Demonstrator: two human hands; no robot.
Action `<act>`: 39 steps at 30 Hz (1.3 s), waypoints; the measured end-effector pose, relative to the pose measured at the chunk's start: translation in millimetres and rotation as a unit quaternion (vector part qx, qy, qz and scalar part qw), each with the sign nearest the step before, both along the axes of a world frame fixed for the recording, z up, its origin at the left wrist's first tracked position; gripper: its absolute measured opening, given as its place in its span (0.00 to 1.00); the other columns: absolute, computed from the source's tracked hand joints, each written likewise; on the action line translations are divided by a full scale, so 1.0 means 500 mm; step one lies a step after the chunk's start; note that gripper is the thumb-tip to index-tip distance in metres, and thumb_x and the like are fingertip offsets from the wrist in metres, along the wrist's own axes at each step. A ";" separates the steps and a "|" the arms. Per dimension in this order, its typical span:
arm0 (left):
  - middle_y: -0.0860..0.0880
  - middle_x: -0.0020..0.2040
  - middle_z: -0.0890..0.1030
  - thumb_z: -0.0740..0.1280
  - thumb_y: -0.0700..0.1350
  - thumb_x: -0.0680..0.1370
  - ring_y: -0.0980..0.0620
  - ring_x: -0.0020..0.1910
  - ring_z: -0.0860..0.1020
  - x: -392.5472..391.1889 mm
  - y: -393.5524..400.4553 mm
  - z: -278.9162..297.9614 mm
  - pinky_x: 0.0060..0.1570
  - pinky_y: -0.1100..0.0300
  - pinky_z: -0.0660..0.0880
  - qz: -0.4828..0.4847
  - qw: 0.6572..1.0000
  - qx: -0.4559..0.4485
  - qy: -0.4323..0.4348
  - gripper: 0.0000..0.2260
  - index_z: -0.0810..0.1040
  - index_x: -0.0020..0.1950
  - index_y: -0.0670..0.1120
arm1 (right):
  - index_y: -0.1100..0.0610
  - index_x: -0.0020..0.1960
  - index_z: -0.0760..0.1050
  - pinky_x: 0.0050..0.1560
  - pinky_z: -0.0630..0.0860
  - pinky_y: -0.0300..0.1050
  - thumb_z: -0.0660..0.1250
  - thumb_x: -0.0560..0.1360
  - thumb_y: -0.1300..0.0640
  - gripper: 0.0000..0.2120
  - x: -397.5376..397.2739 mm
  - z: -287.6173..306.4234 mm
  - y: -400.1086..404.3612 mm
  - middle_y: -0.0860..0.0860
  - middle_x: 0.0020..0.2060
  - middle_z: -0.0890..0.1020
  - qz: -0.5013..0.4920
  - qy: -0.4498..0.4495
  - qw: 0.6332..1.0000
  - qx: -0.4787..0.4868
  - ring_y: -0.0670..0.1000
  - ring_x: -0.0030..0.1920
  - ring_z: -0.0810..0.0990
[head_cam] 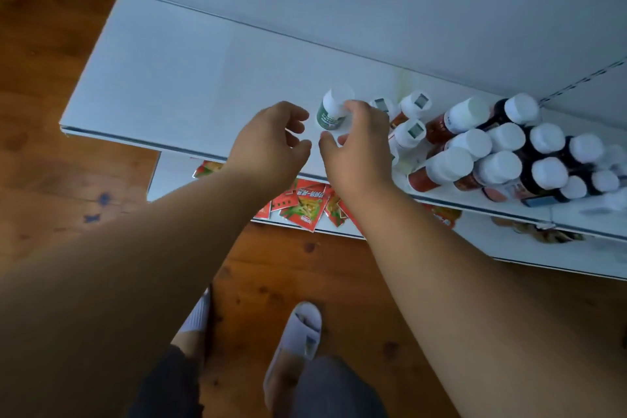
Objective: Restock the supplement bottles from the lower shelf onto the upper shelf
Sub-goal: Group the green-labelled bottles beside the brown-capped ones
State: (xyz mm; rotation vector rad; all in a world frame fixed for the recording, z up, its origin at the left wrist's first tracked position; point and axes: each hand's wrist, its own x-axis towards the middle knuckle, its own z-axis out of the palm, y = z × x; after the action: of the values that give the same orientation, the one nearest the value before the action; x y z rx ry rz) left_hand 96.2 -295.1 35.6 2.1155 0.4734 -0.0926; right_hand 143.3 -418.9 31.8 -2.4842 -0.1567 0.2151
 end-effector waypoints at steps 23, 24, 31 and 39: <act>0.47 0.48 0.84 0.67 0.44 0.80 0.49 0.48 0.85 -0.073 0.094 0.140 0.58 0.46 0.79 0.087 0.965 -0.246 0.037 0.09 0.81 0.59 0.52 | 0.51 0.62 0.74 0.49 0.77 0.43 0.68 0.78 0.52 0.13 -0.095 0.172 0.048 0.45 0.50 0.80 -0.009 0.114 0.981 0.158 0.44 0.46 0.80; 0.46 0.48 0.83 0.66 0.42 0.80 0.47 0.49 0.85 -0.110 0.100 0.188 0.59 0.46 0.78 0.095 0.962 -0.254 0.037 0.10 0.81 0.59 0.53 | 0.50 0.62 0.74 0.47 0.76 0.42 0.68 0.78 0.52 0.13 -0.121 0.217 0.049 0.44 0.49 0.79 0.007 0.123 0.979 0.162 0.43 0.46 0.79; 0.34 0.58 0.79 0.67 0.36 0.76 0.42 0.52 0.83 -0.314 0.132 0.489 0.50 0.56 0.78 0.092 0.933 -0.347 -0.008 0.18 0.77 0.67 0.44 | 0.47 0.63 0.69 0.39 0.77 0.33 0.69 0.77 0.50 0.17 -0.251 0.526 0.062 0.43 0.49 0.79 0.157 0.112 0.967 0.167 0.40 0.42 0.81; 0.39 0.61 0.81 0.67 0.35 0.72 0.40 0.59 0.81 -0.375 0.192 0.708 0.61 0.46 0.75 0.093 0.932 -0.337 -0.092 0.23 0.75 0.68 0.44 | 0.46 0.59 0.68 0.33 0.72 0.26 0.69 0.78 0.50 0.14 -0.253 0.742 0.132 0.41 0.43 0.78 0.256 0.055 0.948 0.182 0.37 0.38 0.78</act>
State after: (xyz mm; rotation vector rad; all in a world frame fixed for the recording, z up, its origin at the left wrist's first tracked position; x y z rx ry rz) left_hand -91.3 -199.1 389.7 1.3814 0.4470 0.0502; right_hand 16.7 -352.7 402.8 -2.0157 -0.7293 0.4917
